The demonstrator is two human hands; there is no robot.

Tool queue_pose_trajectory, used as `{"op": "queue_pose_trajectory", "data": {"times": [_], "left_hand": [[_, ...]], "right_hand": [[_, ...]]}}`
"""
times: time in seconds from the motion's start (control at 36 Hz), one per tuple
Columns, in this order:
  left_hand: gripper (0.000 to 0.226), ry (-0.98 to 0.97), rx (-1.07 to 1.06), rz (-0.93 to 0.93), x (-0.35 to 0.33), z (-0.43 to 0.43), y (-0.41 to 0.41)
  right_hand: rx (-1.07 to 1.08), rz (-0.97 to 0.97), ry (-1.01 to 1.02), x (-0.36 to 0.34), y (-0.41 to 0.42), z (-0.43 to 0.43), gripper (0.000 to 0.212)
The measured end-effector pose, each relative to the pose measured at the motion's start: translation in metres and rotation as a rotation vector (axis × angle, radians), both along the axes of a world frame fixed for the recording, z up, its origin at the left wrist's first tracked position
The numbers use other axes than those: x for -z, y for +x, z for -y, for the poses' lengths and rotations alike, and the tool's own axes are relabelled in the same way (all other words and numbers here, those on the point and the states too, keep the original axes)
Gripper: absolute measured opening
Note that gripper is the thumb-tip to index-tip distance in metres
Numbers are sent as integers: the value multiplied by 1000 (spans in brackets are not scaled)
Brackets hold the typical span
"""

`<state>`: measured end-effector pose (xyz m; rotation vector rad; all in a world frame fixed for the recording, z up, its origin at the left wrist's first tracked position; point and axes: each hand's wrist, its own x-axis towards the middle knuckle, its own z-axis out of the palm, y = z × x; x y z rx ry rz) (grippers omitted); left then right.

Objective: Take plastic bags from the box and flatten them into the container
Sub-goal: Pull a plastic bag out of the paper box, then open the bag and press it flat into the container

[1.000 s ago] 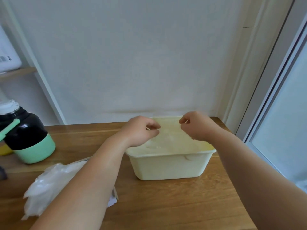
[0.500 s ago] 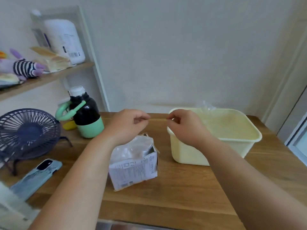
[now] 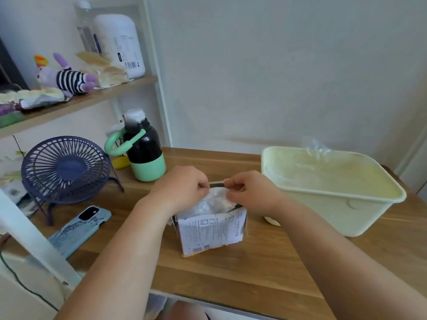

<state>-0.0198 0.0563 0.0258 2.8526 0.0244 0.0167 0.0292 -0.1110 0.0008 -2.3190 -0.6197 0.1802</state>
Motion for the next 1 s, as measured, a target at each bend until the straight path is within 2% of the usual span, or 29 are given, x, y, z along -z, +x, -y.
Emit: {"op": "queue_pose_trajectory", "data": {"times": [0.19, 0.28, 0.33, 0.42, 0.53, 0.67, 0.78, 0.92, 1.0], "left_hand": [[14, -119, 14, 212, 1, 4, 5], [13, -107, 88, 264, 5, 7, 9], [13, -164, 129, 292, 6, 9, 10], [15, -317, 170, 342, 7, 10, 8], [10, -517, 98, 257, 12, 6, 4], [29, -613, -15, 177, 17, 4, 0], [66, -597, -57, 91, 15, 7, -2], [83, -574, -79, 39, 14, 10, -3], [85, -593, -55, 44, 6, 18, -8]], "right_hand": [[-66, 2, -23, -4, -2, -1, 33], [-98, 20, -13, -2, 0, -2, 10], [-85, 26, 29, 1, 1, -4, 28], [-53, 6, 123, 3, 2, -4, 44], [-42, -77, 182, 0, -1, -3, 47], [-6, -219, 298, -6, -3, -1, 29], [74, -269, 486, -5, 0, 1, 24], [321, -195, 969, -22, 7, 9, 23], [435, -52, 1085, -35, 11, 20, 31]]}}
